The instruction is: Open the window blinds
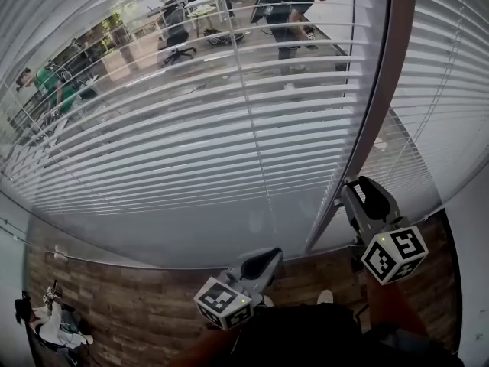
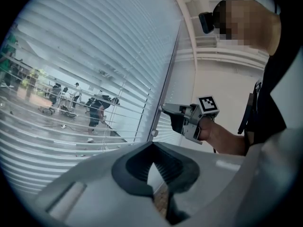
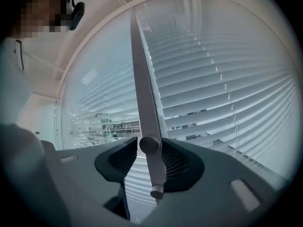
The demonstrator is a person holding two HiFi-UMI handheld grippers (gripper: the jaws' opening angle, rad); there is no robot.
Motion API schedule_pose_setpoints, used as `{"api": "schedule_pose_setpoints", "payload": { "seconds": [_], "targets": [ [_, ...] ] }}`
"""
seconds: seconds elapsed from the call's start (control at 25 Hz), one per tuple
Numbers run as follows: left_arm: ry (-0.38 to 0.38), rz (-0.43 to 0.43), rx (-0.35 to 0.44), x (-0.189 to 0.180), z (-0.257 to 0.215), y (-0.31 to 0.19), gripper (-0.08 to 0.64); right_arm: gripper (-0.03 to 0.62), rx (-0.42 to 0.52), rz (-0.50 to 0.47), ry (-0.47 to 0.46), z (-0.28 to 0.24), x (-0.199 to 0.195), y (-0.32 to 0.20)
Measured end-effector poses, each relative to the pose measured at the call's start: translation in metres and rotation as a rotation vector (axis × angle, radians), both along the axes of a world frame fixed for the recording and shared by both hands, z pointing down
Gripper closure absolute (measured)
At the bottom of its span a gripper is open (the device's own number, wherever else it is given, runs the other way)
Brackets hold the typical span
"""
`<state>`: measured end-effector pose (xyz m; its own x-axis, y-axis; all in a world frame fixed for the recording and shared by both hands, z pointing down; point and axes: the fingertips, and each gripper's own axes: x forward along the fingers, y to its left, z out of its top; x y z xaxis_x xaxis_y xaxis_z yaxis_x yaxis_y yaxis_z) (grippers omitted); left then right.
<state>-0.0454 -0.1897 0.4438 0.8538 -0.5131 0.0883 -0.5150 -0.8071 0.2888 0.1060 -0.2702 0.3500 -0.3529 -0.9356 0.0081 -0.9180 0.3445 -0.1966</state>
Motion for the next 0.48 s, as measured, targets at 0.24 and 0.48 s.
{"api": "schedule_pose_setpoints", "payload": {
  "seconds": [0.24, 0.48],
  "targets": [
    [-0.013, -0.018, 0.005, -0.0016, -0.0083, -0.0017, 0.56, 0.434, 0.007, 0.018, 0.078, -0.0028, -0.0024, 0.0002],
    [-0.01, -0.01, 0.001, 0.0032, -0.0104, -0.0057, 0.56, 0.436, 0.01, 0.02, 0.149, -0.0082, 0.0008, -0.0063]
  ]
}}
